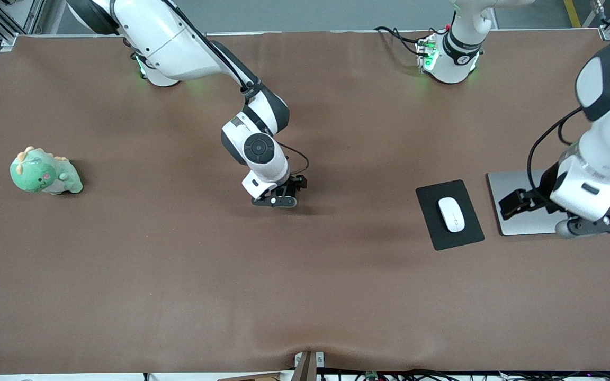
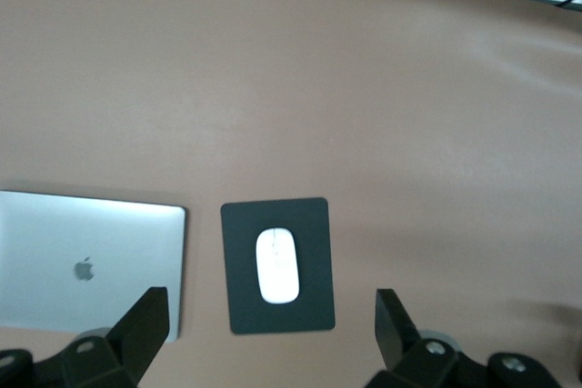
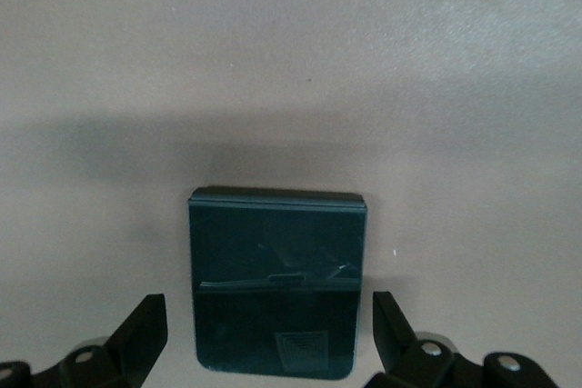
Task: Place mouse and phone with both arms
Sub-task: 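Raise the left gripper away while the right gripper grasps the phone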
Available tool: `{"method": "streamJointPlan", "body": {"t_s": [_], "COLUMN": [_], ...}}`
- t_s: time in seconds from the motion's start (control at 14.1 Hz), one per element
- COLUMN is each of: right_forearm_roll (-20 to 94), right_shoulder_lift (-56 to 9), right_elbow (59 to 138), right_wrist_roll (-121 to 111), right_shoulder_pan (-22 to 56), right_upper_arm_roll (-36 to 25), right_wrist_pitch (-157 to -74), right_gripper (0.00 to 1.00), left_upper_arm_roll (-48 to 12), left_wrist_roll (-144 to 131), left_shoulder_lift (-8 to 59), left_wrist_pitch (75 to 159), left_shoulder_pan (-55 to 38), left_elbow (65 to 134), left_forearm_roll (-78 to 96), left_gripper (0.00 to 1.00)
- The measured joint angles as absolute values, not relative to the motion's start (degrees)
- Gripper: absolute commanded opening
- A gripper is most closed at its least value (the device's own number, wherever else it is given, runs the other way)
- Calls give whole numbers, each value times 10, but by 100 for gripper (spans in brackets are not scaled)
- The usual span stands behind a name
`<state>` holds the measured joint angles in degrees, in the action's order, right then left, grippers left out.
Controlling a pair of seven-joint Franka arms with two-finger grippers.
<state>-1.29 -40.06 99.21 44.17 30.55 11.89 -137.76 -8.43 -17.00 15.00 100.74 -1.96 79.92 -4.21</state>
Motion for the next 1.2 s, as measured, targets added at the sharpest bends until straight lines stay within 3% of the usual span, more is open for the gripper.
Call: {"method": "streamJointPlan", "body": {"t_s": [0.35,0.42,0.57,0.92,1.2], "right_forearm_roll": [-15,-15,-34,-58,-59], "right_shoulder_lift": [-411,-414,-418,-412,-401], "right_elbow": [993,993,993,990,978], "right_wrist_roll": [449,461,479,490,490], "right_shoulder_pan": [309,311,319,326,322], "right_upper_arm_roll": [111,110,106,103,94], "right_wrist_pitch": [-1398,-1407,-1413,-1400,-1339], "right_gripper": [100,84,0,0,0], "left_upper_arm_roll": [-80,-79,-79,-79,-79], "left_wrist_roll": [-164,-164,-163,-163,-163], "left_shoulder_lift": [108,105,101,93,83], "left_wrist_pitch": [939,934,923,893,884], "left_shoulder_pan": [-15,-14,-12,-11,-9], "left_elbow": [800,800,800,800,800], "left_forearm_roll": [-42,-42,-42,-42,-42], "left_gripper": [100,100,100,100,100]}}
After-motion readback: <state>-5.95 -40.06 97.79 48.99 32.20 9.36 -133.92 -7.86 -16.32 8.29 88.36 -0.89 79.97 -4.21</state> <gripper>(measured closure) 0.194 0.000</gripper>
